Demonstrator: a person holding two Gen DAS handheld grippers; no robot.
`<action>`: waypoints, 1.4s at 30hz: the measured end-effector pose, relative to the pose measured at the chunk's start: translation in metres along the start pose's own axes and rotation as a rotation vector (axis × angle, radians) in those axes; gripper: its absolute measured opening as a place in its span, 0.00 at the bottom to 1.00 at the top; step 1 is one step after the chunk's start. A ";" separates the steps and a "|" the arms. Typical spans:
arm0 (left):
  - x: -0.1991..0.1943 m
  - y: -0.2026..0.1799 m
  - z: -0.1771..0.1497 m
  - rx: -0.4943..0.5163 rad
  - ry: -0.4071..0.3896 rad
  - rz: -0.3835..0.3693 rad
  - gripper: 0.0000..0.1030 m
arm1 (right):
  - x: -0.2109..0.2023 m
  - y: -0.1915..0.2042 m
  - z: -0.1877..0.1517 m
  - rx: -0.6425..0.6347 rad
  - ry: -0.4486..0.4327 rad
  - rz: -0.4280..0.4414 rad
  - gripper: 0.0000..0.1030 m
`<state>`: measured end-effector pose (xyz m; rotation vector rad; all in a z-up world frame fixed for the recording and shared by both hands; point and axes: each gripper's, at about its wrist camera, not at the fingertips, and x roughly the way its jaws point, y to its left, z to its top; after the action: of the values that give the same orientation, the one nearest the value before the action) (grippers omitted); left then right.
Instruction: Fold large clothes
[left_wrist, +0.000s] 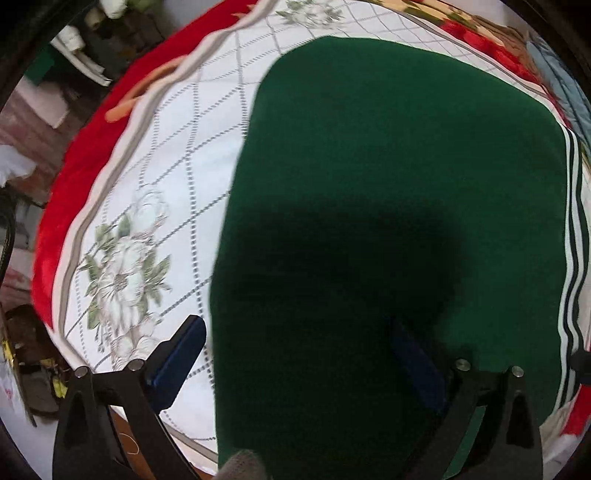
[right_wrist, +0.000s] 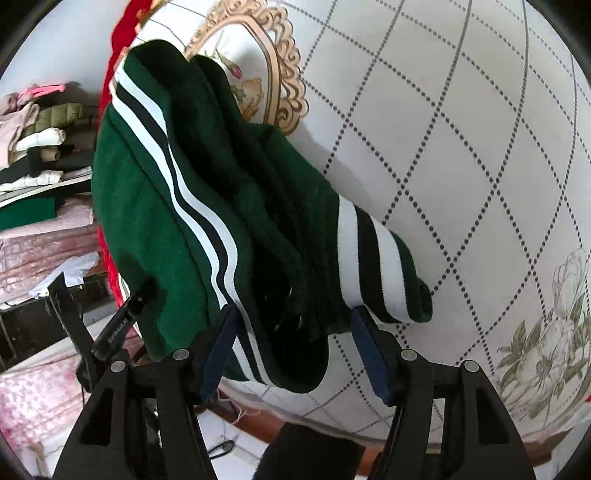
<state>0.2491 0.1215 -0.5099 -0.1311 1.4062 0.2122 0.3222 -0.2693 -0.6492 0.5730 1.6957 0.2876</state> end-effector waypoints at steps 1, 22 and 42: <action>0.001 -0.001 0.002 0.003 0.009 -0.007 1.00 | -0.004 -0.002 -0.005 -0.003 -0.028 0.012 0.64; 0.009 -0.005 0.003 -0.058 0.001 -0.001 1.00 | 0.025 0.024 -0.023 -0.101 0.053 0.132 0.14; -0.045 0.016 0.034 -0.123 -0.034 -0.002 1.00 | -0.018 0.042 -0.020 -0.052 -0.017 -0.092 0.08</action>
<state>0.2717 0.1410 -0.4596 -0.2297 1.3588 0.2983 0.3143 -0.2405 -0.6092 0.4558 1.6880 0.2592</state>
